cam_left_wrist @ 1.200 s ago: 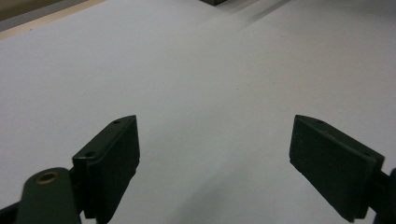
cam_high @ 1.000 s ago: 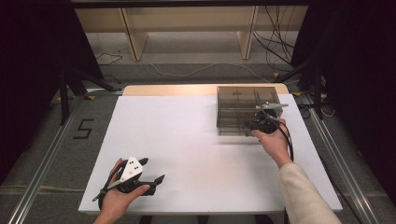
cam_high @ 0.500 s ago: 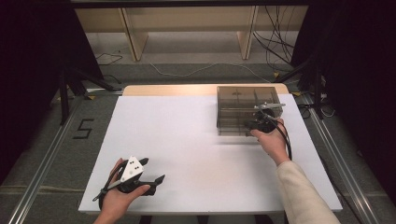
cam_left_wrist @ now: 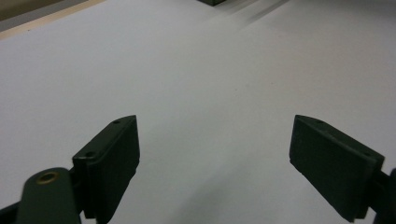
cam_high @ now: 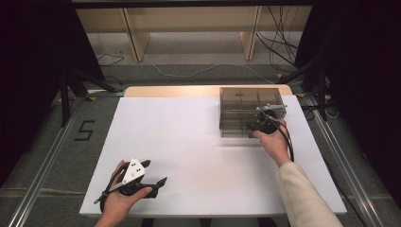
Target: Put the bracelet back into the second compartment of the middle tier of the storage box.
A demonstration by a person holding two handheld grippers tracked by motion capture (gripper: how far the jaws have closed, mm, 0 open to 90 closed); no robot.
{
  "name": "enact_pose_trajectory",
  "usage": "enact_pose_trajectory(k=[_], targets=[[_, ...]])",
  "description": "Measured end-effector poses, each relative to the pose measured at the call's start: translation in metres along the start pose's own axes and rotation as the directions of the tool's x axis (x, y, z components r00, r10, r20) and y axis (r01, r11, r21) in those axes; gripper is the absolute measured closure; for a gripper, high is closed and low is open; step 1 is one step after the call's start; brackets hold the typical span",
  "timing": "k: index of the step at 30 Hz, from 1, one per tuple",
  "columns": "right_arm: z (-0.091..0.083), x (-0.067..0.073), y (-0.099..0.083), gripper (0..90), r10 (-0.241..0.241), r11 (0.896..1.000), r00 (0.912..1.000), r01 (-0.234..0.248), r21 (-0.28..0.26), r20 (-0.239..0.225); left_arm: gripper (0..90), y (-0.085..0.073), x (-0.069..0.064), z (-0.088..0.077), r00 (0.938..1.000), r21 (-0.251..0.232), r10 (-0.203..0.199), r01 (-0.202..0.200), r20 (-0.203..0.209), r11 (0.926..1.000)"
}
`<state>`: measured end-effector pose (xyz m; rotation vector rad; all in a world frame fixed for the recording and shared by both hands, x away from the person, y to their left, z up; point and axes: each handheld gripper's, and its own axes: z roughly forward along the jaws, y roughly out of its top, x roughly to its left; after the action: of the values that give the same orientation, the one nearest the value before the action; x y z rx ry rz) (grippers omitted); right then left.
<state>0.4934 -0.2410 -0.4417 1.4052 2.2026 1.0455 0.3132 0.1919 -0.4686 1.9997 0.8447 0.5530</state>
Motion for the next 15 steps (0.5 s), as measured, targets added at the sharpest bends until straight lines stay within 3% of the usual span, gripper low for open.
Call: enact_pose_trajectory(k=[7, 15], targets=[[-0.001, 0.000, -0.001, 83.8, 0.009, 1.000, 0.9999, -0.009, 0.007, 0.010, 16.0, 0.000, 0.000, 0.000, 1.0000, 0.000, 0.001, -0.001, -0.001, 1.0000], [-0.012, -0.002, -0.002, 70.9, 0.043, 0.999, 0.9990, -0.043, -0.002, 0.008, 16.0, 0.000, -0.001, 0.001, 1.0000, 0.001, -0.004, 0.004, 0.003, 1.0000]])
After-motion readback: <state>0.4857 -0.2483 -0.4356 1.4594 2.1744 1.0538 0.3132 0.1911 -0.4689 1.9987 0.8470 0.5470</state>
